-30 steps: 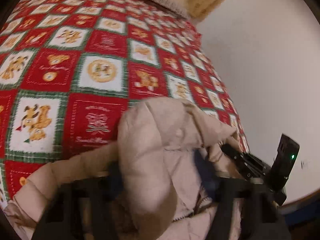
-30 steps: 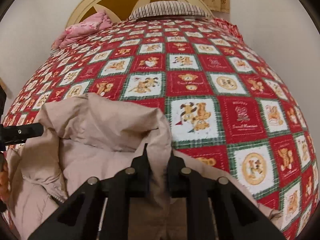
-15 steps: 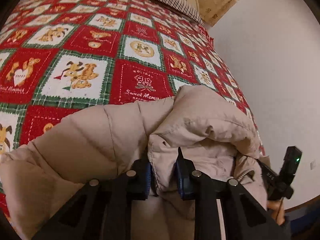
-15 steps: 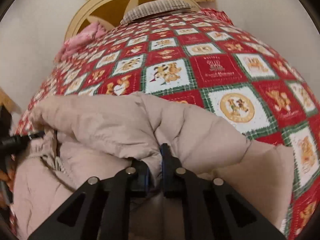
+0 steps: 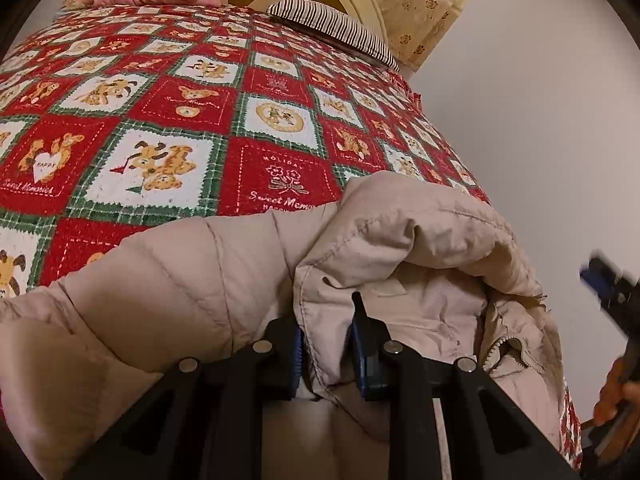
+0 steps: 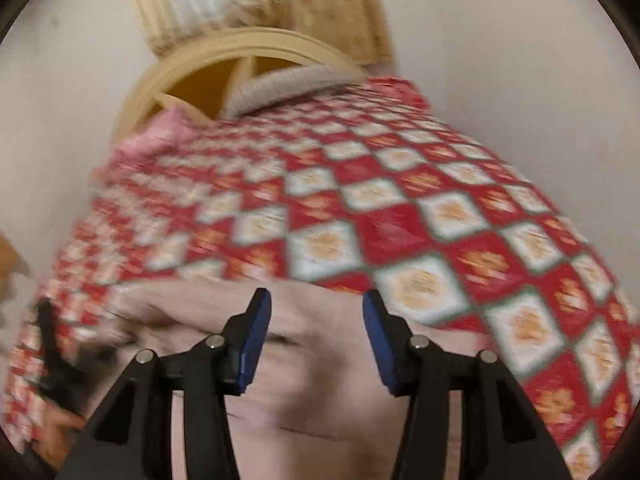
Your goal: Fold large clothes
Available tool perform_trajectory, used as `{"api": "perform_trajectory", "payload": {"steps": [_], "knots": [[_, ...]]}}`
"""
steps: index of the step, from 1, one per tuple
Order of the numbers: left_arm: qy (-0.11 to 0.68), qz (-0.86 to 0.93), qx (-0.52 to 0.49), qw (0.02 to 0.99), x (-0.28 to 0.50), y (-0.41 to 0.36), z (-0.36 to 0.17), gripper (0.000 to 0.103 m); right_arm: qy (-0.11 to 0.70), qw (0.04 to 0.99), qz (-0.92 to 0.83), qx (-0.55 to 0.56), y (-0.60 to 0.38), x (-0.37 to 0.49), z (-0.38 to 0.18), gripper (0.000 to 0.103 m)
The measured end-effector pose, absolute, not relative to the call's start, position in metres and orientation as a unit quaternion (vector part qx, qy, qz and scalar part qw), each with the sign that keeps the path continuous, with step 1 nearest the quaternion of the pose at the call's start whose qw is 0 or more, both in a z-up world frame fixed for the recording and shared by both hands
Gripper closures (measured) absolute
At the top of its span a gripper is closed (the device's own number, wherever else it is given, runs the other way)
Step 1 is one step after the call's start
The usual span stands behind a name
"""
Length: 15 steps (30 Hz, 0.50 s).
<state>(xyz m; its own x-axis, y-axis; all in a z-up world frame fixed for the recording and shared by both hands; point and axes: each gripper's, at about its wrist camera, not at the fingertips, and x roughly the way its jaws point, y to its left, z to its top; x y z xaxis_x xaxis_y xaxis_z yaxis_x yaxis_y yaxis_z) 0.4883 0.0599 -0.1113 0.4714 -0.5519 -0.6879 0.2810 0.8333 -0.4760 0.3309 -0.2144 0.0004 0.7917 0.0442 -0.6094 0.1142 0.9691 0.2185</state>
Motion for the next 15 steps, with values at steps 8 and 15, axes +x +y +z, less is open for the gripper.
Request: {"api": "perform_trajectory", "payload": {"steps": [8, 15], "knots": [[0.468, -0.262, -0.152, 0.83, 0.478, 0.071, -0.1, 0.081, 0.462, 0.881, 0.037, 0.095, -0.154, 0.418, -0.088, 0.063], [0.4, -0.269, -0.129, 0.866, 0.456, 0.08, -0.02, 0.081, 0.434, 0.896, 0.091, 0.012, -0.151, 0.382, -0.111, 0.066]]}}
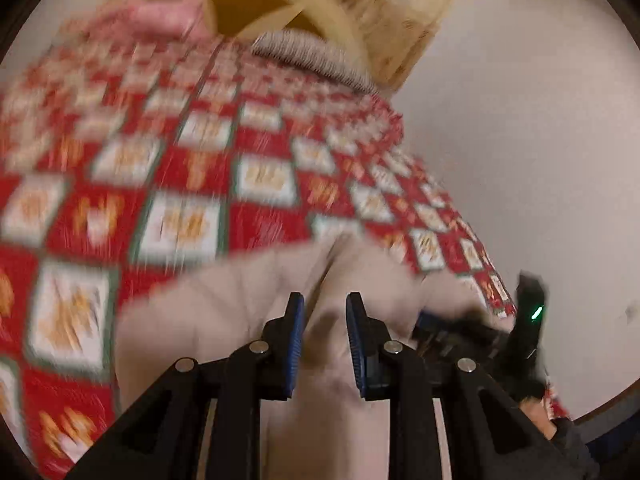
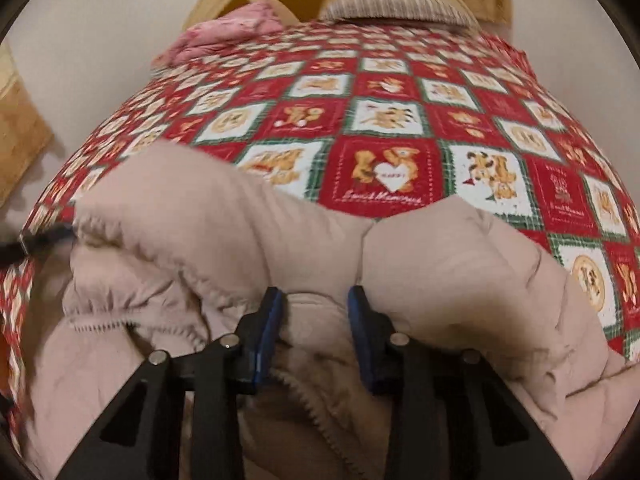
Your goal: Fold large clothes
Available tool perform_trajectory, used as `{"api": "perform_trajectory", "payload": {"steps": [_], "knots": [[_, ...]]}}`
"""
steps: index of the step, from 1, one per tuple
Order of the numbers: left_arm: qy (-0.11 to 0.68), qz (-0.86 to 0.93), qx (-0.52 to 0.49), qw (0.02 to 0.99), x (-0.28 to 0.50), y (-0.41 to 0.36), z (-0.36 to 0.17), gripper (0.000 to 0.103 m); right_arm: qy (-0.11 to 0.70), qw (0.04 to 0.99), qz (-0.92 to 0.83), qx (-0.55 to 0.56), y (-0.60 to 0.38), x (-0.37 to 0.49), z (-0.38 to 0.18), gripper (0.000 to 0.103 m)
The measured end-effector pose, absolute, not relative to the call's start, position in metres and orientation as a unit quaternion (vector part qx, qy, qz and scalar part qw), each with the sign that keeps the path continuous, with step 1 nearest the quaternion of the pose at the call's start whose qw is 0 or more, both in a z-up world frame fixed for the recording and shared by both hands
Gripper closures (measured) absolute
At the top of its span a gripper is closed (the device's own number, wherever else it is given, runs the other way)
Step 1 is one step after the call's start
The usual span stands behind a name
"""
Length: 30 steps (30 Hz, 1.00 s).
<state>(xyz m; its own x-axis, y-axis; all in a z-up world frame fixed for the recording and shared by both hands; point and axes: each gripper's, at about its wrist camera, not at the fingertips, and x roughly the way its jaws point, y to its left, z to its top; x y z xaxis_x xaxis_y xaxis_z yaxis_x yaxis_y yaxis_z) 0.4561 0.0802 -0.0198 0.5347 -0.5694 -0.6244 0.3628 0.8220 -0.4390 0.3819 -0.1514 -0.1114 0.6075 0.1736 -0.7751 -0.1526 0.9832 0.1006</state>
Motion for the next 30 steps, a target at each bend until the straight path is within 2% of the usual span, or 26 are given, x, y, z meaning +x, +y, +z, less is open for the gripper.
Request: {"api": "perform_trajectory", "payload": {"steps": [4, 9, 12, 16, 21, 22, 24, 27, 30], "knots": [[0.39, -0.311, -0.108, 0.86, 0.482, 0.017, 0.014, 0.08, 0.423, 0.9, 0.103, 0.011, -0.149, 0.379, -0.116, 0.064], [0.45, -0.273, -0.05, 0.849, 0.502, -0.038, -0.029, 0.08, 0.418, 0.899, 0.122, 0.035, -0.153, 0.379, -0.114, 0.064], [0.467, -0.231, -0.045, 0.852, 0.491, -0.023, -0.077, 0.08, 0.411, 0.899, 0.143, 0.055, -0.157, 0.377, -0.113, 0.064], [0.455, -0.232, -0.125, 0.851, 0.48, 0.005, -0.1, 0.085, 0.403, 0.899, 0.159, 0.062, -0.157, 0.375, -0.112, 0.064], [0.44, -0.197, -0.042, 0.875, 0.468, -0.018, -0.102, 0.085, 0.392, 0.904, 0.149, 0.087, -0.164, 0.37, -0.097, 0.063], [0.441, -0.198, -0.044, 0.874, 0.469, -0.016, -0.103, 0.085, 0.376, 0.908, 0.145, 0.115, -0.173, 0.363, -0.087, 0.06], [0.443, -0.202, -0.054, 0.872, 0.471, -0.012, -0.105, 0.085, 0.365, 0.917, 0.108, 0.119, -0.184, 0.356, -0.073, 0.061], [0.442, -0.201, -0.047, 0.873, 0.472, -0.014, -0.106, 0.086, 0.406, 0.911, 0.029, 0.072, -0.193, 0.361, -0.078, 0.062], [0.439, -0.2, -0.037, 0.875, 0.469, -0.017, -0.105, 0.086, 0.434, 0.897, 0.033, 0.074, -0.202, 0.37, -0.1, 0.065]]}}
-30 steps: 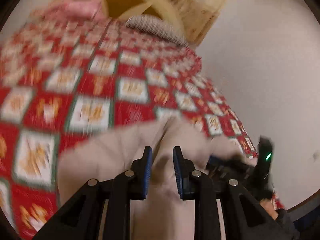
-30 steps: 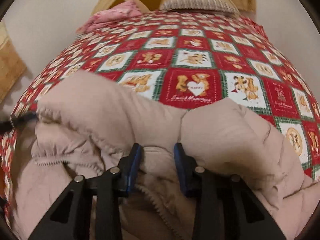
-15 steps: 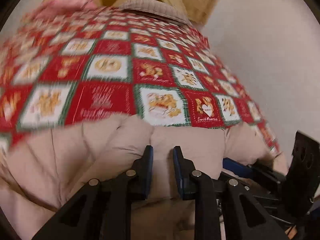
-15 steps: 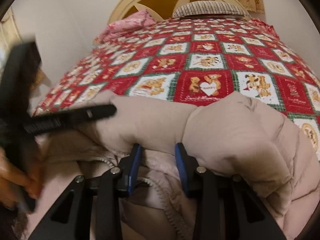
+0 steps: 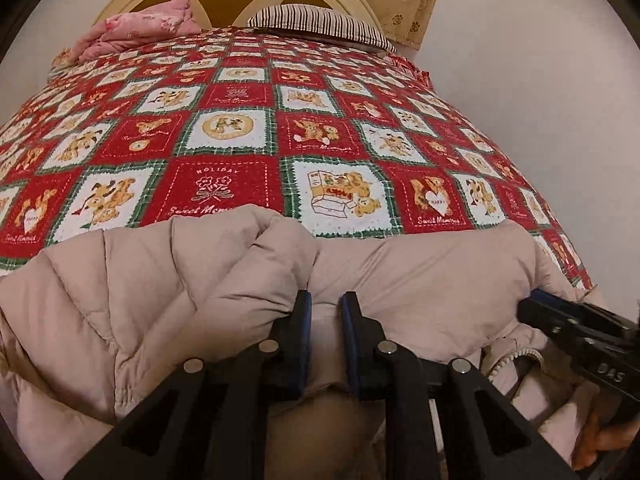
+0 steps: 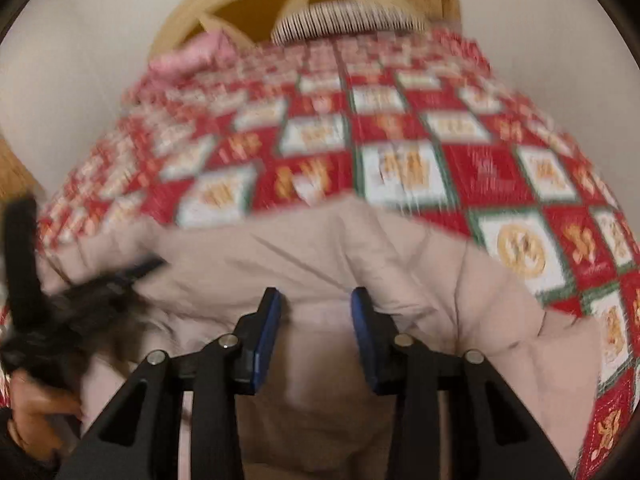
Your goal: Fold large clothes
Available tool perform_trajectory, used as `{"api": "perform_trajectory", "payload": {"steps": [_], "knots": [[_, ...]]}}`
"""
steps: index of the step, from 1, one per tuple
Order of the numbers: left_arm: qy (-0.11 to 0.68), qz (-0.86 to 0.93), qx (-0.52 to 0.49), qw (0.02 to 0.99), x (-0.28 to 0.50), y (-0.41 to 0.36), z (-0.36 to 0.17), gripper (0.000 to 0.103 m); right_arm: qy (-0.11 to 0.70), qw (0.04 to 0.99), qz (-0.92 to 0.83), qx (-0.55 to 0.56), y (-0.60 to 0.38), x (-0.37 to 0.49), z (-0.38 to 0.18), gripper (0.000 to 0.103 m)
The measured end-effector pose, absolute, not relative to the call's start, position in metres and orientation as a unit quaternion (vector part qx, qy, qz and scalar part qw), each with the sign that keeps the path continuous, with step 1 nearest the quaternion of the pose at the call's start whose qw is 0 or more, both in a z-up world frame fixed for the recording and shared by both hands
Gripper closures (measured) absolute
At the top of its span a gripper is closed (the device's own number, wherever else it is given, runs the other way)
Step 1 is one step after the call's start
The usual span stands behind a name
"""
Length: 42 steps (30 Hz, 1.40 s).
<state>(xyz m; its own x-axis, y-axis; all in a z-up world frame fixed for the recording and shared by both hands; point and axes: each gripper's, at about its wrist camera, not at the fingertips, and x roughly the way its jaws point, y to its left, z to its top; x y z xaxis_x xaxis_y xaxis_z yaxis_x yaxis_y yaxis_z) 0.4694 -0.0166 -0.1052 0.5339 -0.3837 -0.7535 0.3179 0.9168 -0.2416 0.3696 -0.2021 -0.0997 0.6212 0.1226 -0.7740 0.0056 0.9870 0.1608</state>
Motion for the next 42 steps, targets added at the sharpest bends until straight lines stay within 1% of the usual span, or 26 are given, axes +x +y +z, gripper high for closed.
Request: {"api": "perform_trajectory", "payload": {"steps": [5, 11, 15, 18, 20, 21, 22, 23, 25, 27, 28, 30, 33, 37, 39, 42], "knots": [[0.439, -0.204, -0.043, 0.874, 0.471, -0.016, -0.106, 0.085, 0.417, 0.907, 0.033, 0.055, -0.2, 0.376, -0.112, 0.066], [0.442, -0.23, -0.108, 0.86, 0.479, -0.003, -0.112, 0.086, 0.401, 0.913, 0.043, 0.062, -0.206, 0.378, -0.115, 0.067], [0.444, -0.231, -0.108, 0.859, 0.479, -0.004, -0.111, 0.086, 0.402, 0.916, 0.008, 0.001, -0.187, 0.378, -0.112, 0.066], [0.471, -0.241, -0.127, 0.839, 0.483, 0.003, -0.106, 0.086, 0.42, 0.906, -0.016, -0.051, -0.175, 0.38, -0.107, 0.064], [0.505, -0.238, -0.151, 0.816, 0.477, 0.017, -0.09, 0.085, 0.442, 0.896, -0.016, -0.041, -0.178, 0.371, -0.089, 0.062], [0.504, -0.242, -0.17, 0.811, 0.468, 0.027, -0.079, 0.085, 0.425, 0.905, -0.009, -0.021, -0.184, 0.36, -0.075, 0.061], [0.495, -0.249, -0.183, 0.812, 0.456, 0.039, -0.066, 0.085, 0.389, 0.921, 0.005, 0.012, -0.191, 0.337, -0.052, 0.055], [0.486, -0.254, -0.183, 0.816, 0.444, 0.047, -0.056, 0.085, 0.367, 0.93, 0.01, 0.029, -0.194, 0.317, -0.036, 0.039], [0.467, -0.268, -0.151, 0.829, 0.405, 0.067, -0.032, 0.085, 0.334, 0.941, 0.023, 0.041, -0.199, 0.274, -0.008, 0.026], [0.454, -0.282, -0.131, 0.835, 0.373, 0.084, -0.02, 0.085, 0.316, 0.948, 0.034, 0.029, -0.201, 0.234, 0.01, 0.026], [0.446, -0.293, -0.12, 0.837, 0.344, 0.103, -0.015, 0.085, 0.306, 0.951, 0.033, 0.015, -0.203, 0.203, 0.02, 0.026], [0.437, -0.302, -0.109, 0.84, 0.311, 0.13, -0.014, 0.085, 0.293, 0.956, 0.028, -0.001, -0.204, 0.155, 0.031, 0.026], [0.418, -0.309, -0.092, 0.849, 0.254, 0.17, -0.019, 0.085, 0.288, 0.957, 0.026, -0.02, -0.205, 0.067, 0.039, 0.025], [0.417, -0.312, -0.094, 0.849, 0.193, 0.209, -0.037, 0.085, 0.288, 0.957, 0.0, -0.041, -0.204, -0.016, 0.041, 0.025], [0.417, -0.305, -0.107, 0.849, 0.169, 0.227, -0.046, 0.085, 0.278, 0.96, -0.007, -0.026, -0.211, -0.054, 0.048, 0.025], [0.423, -0.285, -0.118, 0.852, 0.145, 0.245, -0.054, 0.085, 0.246, 0.969, -0.008, 0.017, -0.228, -0.109, 0.073, 0.025]]}}
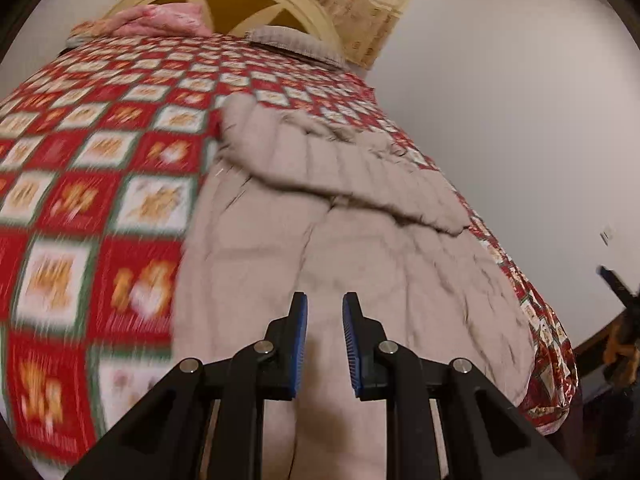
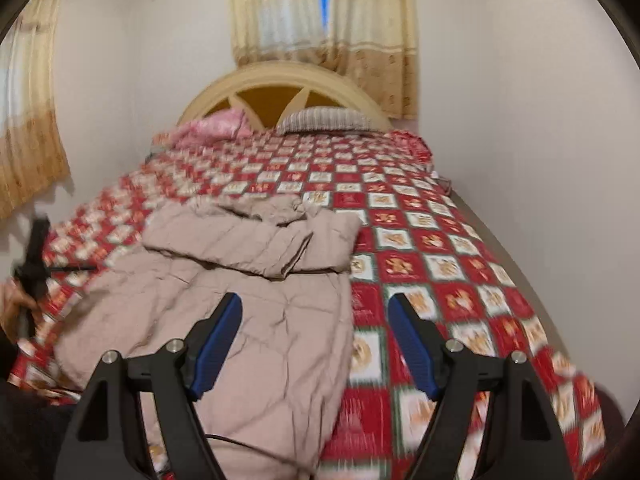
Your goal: Fold large clothes
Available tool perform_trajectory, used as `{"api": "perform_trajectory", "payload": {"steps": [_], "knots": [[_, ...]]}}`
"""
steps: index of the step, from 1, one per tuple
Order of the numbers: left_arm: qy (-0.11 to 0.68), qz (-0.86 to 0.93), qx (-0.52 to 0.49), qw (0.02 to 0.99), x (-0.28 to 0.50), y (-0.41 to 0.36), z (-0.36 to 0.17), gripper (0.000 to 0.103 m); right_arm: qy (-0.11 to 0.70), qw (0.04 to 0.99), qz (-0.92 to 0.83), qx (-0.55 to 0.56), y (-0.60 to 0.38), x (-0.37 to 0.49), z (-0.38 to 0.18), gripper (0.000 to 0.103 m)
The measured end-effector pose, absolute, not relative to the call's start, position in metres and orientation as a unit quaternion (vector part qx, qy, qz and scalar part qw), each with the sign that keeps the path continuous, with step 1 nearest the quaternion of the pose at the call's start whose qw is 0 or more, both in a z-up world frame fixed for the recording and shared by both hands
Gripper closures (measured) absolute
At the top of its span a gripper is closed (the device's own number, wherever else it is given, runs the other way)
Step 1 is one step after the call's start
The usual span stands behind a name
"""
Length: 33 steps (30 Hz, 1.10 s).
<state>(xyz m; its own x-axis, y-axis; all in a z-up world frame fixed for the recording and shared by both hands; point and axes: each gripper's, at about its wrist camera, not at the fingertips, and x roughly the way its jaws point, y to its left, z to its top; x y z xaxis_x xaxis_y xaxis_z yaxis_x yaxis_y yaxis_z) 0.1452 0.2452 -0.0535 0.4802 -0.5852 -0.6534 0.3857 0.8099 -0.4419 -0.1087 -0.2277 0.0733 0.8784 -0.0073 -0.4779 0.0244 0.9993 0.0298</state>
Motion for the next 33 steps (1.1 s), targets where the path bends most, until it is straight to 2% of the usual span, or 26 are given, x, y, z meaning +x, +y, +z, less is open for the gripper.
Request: {"api": "perform_trajectory", "payload": {"steps": [3, 5, 9, 11, 12, 13, 15, 19, 24, 30, 33], "knots": [[0.427, -0.274, -0.113, 0.854, 0.129, 0.254, -0.051, 0.085, 0.205, 0.978, 0.007, 0.034, -0.236, -0.145, 0.098, 0.023], [0.409, -0.268, -0.099, 0.867, 0.112, 0.261, -0.042, 0.085, 0.188, 0.981, 0.021, 0.034, -0.235, -0.161, 0.105, 0.008], [0.386, -0.24, -0.079, 0.887, 0.092, 0.269, -0.033, 0.084, 0.215, 0.976, 0.035, 0.027, -0.218, -0.15, 0.072, 0.007], [0.386, -0.216, -0.067, 0.894, 0.086, 0.27, -0.033, 0.079, 0.251, 0.966, 0.04, 0.039, -0.213, -0.141, 0.043, 0.008], [0.386, -0.205, -0.063, 0.897, 0.084, 0.271, -0.035, 0.069, 0.282, 0.957, 0.039, 0.047, -0.21, -0.124, 0.02, 0.008], [0.383, -0.192, -0.057, 0.902, 0.081, 0.271, -0.038, 0.053, 0.299, 0.952, 0.035, 0.049, -0.208, -0.118, 0.007, 0.009], [0.374, -0.166, -0.047, 0.911, 0.077, 0.272, -0.046, 0.04, 0.339, 0.938, 0.023, 0.067, -0.211, -0.096, -0.029, 0.012], [0.389, -0.125, -0.044, 0.912, 0.085, 0.275, -0.065, 0.039, 0.37, 0.911, 0.016, 0.183, -0.24, -0.082, -0.081, 0.015], [0.399, -0.117, -0.08, 0.906, 0.095, 0.281, -0.071, 0.039, 0.39, 0.879, 0.058, 0.267, -0.247, -0.087, -0.112, 0.015], [0.377, -0.141, -0.069, 0.913, 0.09, 0.28, -0.061, 0.039, 0.429, 0.868, 0.077, 0.238, -0.225, -0.074, -0.121, 0.024], [0.38, -0.159, -0.088, 0.907, 0.088, 0.284, -0.065, 0.039, 0.431, 0.87, 0.083, 0.227, -0.22, -0.072, -0.123, 0.038]]}}
